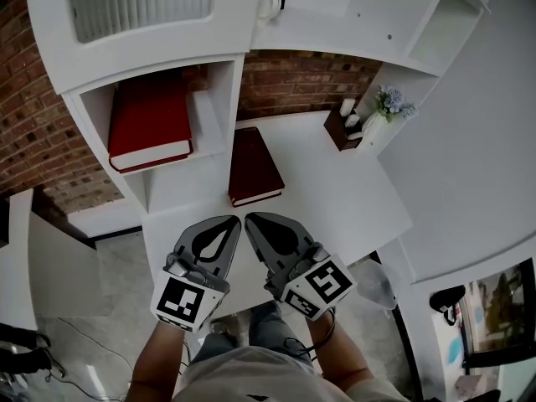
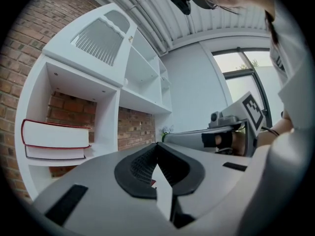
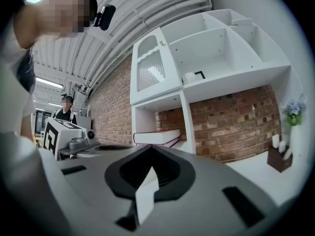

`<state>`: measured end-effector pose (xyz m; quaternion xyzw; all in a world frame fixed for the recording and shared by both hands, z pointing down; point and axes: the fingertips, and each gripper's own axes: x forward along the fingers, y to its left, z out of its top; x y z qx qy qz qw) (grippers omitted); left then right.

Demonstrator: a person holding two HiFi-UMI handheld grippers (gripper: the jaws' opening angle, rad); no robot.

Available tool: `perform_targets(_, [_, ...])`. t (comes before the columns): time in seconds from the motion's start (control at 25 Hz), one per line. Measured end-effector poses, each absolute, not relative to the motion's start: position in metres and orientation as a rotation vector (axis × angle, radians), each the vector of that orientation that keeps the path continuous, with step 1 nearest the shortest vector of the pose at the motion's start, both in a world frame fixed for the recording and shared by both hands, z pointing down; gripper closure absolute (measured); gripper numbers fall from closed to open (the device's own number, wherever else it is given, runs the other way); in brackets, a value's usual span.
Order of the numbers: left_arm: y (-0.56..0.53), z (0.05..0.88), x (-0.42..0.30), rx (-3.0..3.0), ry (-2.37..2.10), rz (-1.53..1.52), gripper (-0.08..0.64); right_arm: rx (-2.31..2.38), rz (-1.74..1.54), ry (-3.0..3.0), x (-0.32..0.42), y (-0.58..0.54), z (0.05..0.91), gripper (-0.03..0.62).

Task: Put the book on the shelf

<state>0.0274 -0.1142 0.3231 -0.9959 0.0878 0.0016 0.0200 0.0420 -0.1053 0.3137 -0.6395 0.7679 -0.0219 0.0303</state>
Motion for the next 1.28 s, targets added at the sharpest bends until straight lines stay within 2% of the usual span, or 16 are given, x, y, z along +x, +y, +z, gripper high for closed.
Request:
perform_targets(0.84, [-0.156,0.353,0.136,-3.105,0.549,-0.080,0.548,-1.805,-0.183,2.494,0.165,-0.146,0.340,0.583])
perform_targets(1.28, [-0.168,0.381,0.166,-3.130,0.693,-0.152,0.548,-1.721,-0.282,2.565,0.199,-0.161,0.370,0.583])
